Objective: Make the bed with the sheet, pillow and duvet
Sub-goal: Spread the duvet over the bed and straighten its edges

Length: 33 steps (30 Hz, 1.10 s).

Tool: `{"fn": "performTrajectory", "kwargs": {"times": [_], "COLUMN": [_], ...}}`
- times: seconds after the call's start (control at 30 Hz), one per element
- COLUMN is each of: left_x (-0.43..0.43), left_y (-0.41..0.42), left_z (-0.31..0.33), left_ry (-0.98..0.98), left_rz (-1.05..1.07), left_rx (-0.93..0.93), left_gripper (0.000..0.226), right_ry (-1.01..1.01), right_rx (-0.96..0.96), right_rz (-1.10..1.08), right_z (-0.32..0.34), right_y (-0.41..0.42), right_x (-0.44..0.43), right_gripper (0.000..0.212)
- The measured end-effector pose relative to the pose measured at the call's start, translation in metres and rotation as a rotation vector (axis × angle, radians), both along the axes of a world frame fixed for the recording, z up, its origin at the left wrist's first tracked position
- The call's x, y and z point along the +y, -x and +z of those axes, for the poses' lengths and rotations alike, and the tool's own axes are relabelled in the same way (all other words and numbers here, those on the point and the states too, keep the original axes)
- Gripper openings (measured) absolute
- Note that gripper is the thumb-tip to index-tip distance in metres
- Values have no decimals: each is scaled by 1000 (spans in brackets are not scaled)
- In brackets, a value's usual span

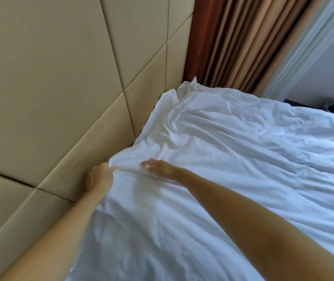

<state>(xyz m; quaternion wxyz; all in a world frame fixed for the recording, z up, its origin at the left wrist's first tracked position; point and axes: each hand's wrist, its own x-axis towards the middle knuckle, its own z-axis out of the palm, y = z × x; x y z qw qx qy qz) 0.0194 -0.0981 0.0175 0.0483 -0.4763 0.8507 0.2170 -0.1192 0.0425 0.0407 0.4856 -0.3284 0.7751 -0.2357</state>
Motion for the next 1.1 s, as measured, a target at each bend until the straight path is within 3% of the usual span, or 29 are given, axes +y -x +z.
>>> {"fn": "performTrajectory", "kwargs": {"times": [0.07, 0.17, 0.27, 0.33, 0.37, 0.5, 0.63, 0.8, 0.93, 1.0, 1.1], "left_x": [4, 4, 10, 27, 38, 58, 37, 35, 39, 51, 71], "left_y": [-12, -45, -90, -109, -113, -116, -139, -150, -187, -213, -255], "left_z": [1, 11, 17, 6, -3, -4, 8, -1, 11, 4, -20], "left_ry": [-73, -513, -827, -740, -654, -289, -41, -40, 71, -17, -266], "left_rz": [-11, 37, 79, 30, 22, 68, 140, 244, 214, 274, 391], "left_rx": [66, 226, 159, 28, 20, 139, 17, -14, -7, -27, -134], "left_gripper": [37, 46, 68, 73, 62, 31, 36, 25, 21, 21, 55], "right_ry": [-7, -25, -48, -22, -8, -25, -38, -113, -13, 31, 37], "right_rx": [-18, 101, 167, 182, 207, 397, 429, 433, 498, 502, 484], "right_rz": [-51, -182, -117, -100, -93, 20, 154, 360, 316, 299, 328], "right_z": [-4, 2, 8, 9, 7, -1, -1, 1, -2, -2, -6], "right_y": [-5, 3, -7, -28, -40, -86, -109, -133, -163, -186, -218], "right_x": [7, 14, 13, 10, 10, 15, 23, 33, 41, 42, 39], "right_gripper": [42, 40, 41, 45, 52, 74, 68, 58, 51, 48, 35]}}
